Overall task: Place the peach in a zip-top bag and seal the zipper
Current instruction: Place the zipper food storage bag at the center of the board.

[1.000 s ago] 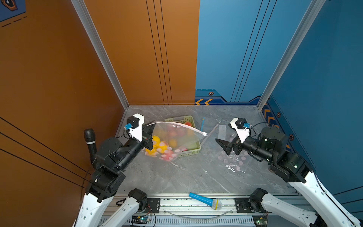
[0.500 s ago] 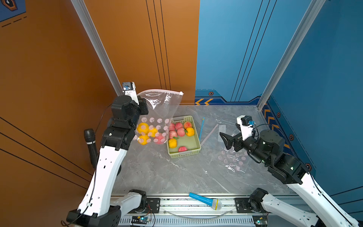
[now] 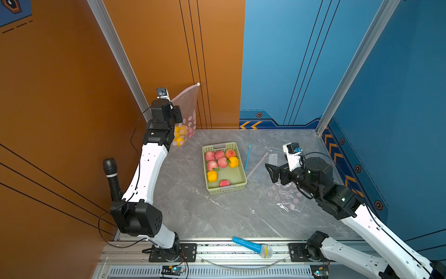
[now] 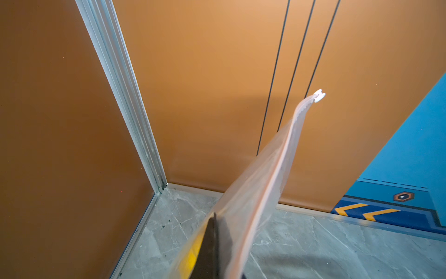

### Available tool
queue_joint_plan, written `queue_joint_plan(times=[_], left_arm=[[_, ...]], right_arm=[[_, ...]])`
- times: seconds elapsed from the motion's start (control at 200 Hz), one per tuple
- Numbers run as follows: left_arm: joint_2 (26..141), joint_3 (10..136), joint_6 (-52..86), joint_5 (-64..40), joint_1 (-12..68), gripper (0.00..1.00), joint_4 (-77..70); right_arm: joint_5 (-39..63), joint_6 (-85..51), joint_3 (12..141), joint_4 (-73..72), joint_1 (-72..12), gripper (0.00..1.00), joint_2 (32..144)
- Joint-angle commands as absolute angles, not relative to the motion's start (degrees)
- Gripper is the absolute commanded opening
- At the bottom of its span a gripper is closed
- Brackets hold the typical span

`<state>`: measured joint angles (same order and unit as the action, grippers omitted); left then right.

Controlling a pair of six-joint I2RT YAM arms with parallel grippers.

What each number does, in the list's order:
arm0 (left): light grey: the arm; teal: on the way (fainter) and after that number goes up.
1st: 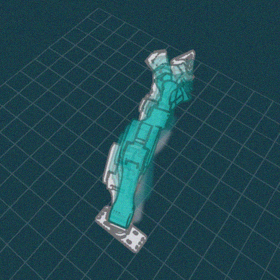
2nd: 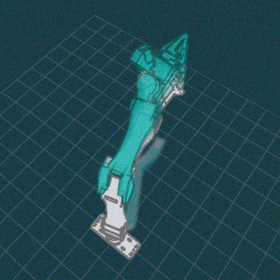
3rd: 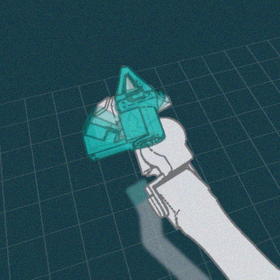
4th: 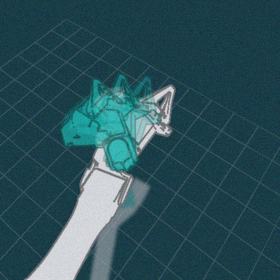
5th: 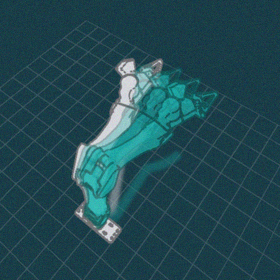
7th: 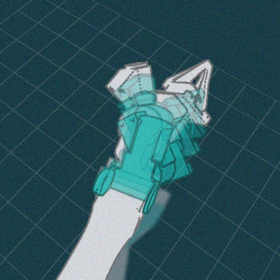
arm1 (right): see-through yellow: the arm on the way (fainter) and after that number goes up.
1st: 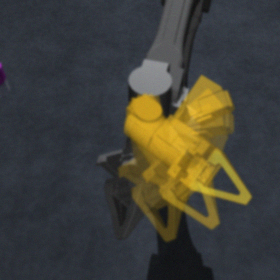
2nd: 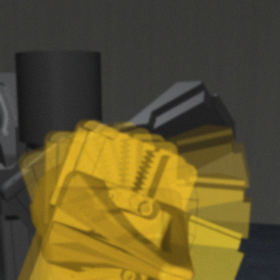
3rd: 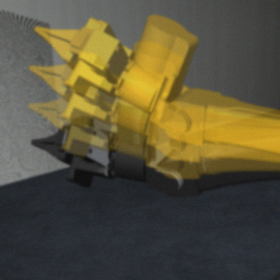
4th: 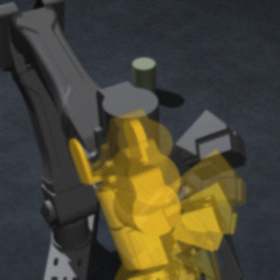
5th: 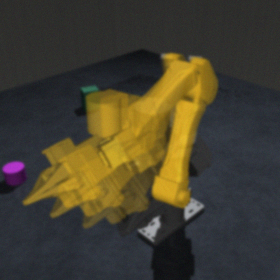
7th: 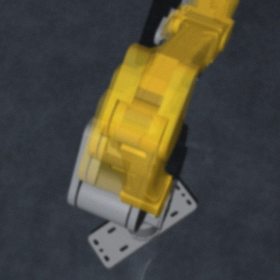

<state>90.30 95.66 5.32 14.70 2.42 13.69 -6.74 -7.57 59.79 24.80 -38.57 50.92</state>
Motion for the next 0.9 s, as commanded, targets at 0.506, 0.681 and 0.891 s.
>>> queue_joint_plan(times=[0.506, 0.681, 0.891], left_arm=[[87.01, 69.38, 17.07, 13.98, 3.17, 0.0, 7.84], [85.93, 72.25, 16.8, 13.12, 3.24, 0.47, 9.22], [83.64, 72.94, 16.03, 11.74, 3.16, 0.98, 10.37]], right_arm=[[-5.87, -10.08, 58.11, 22.06, -38.25, 1.0, 49.68], [-7.25, -11.36, 57.37, 22.1, -38.23, 1.0, 49.87], [-7.55, -11.78, 57.79, 22.15, -38.3, 1.0, 51.47]])
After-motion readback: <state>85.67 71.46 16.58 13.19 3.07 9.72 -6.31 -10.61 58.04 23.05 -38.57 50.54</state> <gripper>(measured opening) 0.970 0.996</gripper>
